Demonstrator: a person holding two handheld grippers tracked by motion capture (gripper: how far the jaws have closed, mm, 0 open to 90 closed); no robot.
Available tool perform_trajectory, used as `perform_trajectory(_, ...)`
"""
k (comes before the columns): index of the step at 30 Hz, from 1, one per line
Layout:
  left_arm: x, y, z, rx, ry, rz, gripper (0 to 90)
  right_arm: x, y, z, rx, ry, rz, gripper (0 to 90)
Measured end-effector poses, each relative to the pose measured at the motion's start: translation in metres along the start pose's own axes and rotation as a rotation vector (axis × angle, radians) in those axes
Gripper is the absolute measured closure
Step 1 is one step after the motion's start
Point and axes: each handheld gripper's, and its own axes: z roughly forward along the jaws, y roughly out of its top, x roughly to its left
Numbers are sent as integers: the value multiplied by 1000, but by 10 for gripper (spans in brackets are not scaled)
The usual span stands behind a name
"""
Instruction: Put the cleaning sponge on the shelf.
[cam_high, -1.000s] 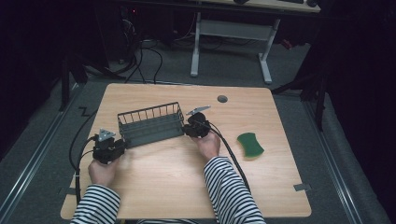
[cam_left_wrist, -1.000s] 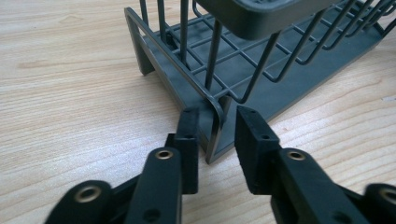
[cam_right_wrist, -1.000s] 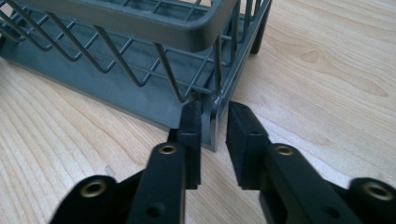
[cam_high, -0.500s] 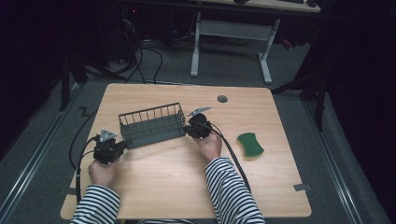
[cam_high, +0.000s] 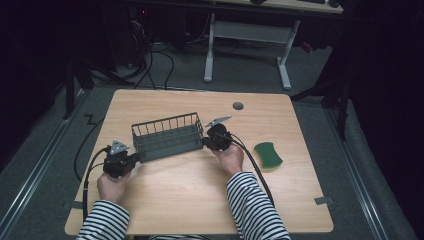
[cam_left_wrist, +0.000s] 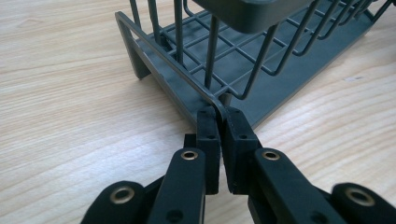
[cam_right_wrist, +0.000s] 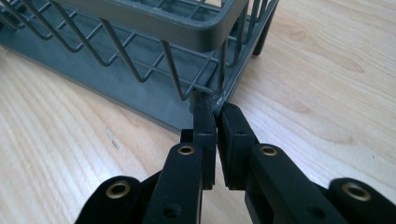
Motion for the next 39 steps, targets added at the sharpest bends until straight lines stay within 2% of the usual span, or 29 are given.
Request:
perform_trajectory(8, -15, 2, 1, -4, -45, 18, 865, -7, -11, -18, 24, 1, 5, 865)
perform_trajectory(11, -24, 3, 2, 5, -60, 37, 864, -10, -18, -26, 28, 9, 43, 864)
perform_trajectory(15, -36, 4, 0, 13, -86, 63, 865, -11, -33, -41, 42, 23, 56, 863)
perform_trajectory(22, -56, 6, 7, 8, -157, 88, 865, -14, -49, -67, 93, -30, 48, 863)
perform_trajectory(26, -66, 7, 8, 12, -178, 104, 865, -15, -63, -81, 89, -45, 56, 863)
perform_trajectory(33, -78, 7, 10, 17, -208, 125, 865, -16, -76, -92, 93, -53, 52, 863)
perform_trajectory(39, -89, 7, 11, 22, -234, 153, 865, -20, -87, -101, 74, -61, 72, 864)
